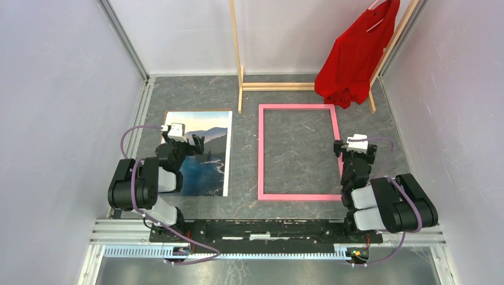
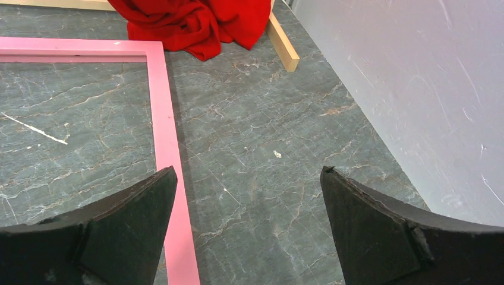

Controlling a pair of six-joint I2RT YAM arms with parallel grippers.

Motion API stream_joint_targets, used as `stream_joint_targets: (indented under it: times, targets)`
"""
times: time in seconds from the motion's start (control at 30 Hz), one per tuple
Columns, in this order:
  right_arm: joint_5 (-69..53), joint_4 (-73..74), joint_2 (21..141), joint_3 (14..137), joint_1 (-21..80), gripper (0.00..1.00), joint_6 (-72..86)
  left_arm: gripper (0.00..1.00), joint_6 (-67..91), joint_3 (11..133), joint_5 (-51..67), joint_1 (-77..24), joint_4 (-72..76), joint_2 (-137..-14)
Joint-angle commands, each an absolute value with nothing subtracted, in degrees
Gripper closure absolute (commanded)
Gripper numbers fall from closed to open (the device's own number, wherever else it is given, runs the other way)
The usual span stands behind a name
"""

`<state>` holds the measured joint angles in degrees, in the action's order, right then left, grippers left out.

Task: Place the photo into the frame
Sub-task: Turn over the photo frame at the center of the board.

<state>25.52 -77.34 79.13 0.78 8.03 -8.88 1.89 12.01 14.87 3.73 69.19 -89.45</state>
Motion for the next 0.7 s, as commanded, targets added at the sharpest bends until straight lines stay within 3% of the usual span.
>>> stream_joint_targets:
  times: [0.0,0.23,0.33,0.43,0.53,0.67]
  targets:
    - [25.42,-80.34,78.66,-4.64,8.05,0.02,-9.32,0.00,0.35,12.40,13.55,3.56,71.58,-88.54]
    - [26.22,-81.20,78.11,-4.74,8.18,0.02,-9.20,0.00,0.59,12.00,13.80,3.72,72.11,-88.07]
    - [30.41,-57.90,69.72,3.72,10.70,0.02,-8.60,0.00,0.35,16.13,17.09,4.73,61.77,-83.91]
    - [28.50,-29.95,66.86,18.60,10.74,0.02,-0.45,0.00,-2.52,29.89,20.51,5.19,35.71,-81.61]
    - [13.47,-22.40,68.42,25.94,10.69,0.02,3.60,0.00,-2.97,43.15,21.26,5.59,15.48,-83.11]
    - [4.91,-11.17,73.51,33.90,10.50,0.02,12.69,0.00,-1.82,51.47,19.59,6.42,3.68,-82.72]
